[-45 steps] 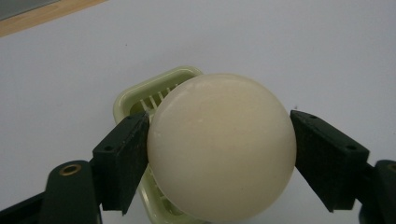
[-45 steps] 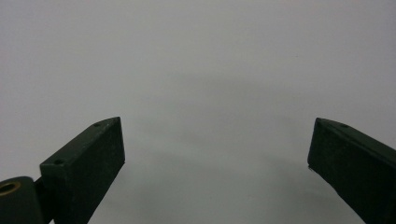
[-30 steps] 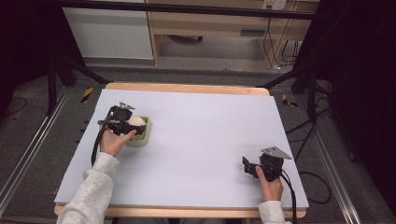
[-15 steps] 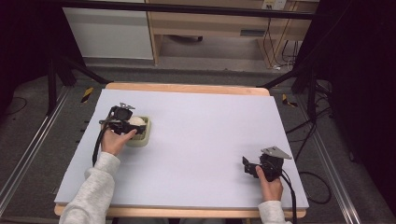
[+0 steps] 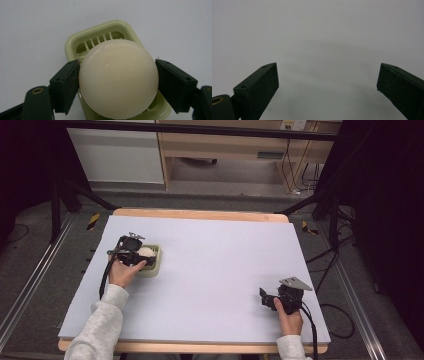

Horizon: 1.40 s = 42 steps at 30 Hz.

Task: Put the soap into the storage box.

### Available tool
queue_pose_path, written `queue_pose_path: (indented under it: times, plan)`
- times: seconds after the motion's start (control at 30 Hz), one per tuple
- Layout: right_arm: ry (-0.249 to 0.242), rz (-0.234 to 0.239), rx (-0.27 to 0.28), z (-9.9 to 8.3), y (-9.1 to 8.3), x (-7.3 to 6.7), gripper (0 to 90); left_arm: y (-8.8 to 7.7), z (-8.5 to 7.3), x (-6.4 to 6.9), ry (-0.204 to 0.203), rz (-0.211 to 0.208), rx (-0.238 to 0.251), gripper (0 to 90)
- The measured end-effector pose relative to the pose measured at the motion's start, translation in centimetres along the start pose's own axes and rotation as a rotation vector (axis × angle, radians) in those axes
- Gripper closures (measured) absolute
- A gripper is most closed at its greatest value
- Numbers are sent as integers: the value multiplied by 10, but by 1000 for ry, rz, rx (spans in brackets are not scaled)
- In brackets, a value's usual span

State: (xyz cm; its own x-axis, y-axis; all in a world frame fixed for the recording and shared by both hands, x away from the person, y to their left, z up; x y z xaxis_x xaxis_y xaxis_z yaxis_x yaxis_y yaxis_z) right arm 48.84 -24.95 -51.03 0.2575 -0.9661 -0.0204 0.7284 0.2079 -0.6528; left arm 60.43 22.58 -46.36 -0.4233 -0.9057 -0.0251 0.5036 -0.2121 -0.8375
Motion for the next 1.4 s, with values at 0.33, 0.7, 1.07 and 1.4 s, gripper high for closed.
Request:
queue_pose_path:
  times: [0.33,0.7,1.07,1.4]
  plan:
    - [-4,1,-3,0,0,0,42,3,-3,1,3,-4,-8,224]
    - [-3,5,-6,0,0,-1,42,7,-4,2,4,-5,-2,222]
    - [-6,2,-5,0,0,0,42,-15,-11,-2,4,-17,76,144]
    - [-4,2,-2,0,0,-1,42,-36,-38,5,8,-50,160,123]
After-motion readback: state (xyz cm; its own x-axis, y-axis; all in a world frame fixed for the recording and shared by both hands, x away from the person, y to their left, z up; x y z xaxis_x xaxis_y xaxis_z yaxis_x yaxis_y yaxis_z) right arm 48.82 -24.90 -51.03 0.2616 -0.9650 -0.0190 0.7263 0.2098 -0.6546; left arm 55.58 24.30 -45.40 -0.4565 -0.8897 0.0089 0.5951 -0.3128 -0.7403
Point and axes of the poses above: each handheld gripper's, and its own axes: y roughly forward along the jaws, z roughly out of its top, x roughly to its right, the point moved 4 cm from there along y, roughly forward along the jaws, and after that the axes turned 6 degrees about -x, right-handed, at the moved point
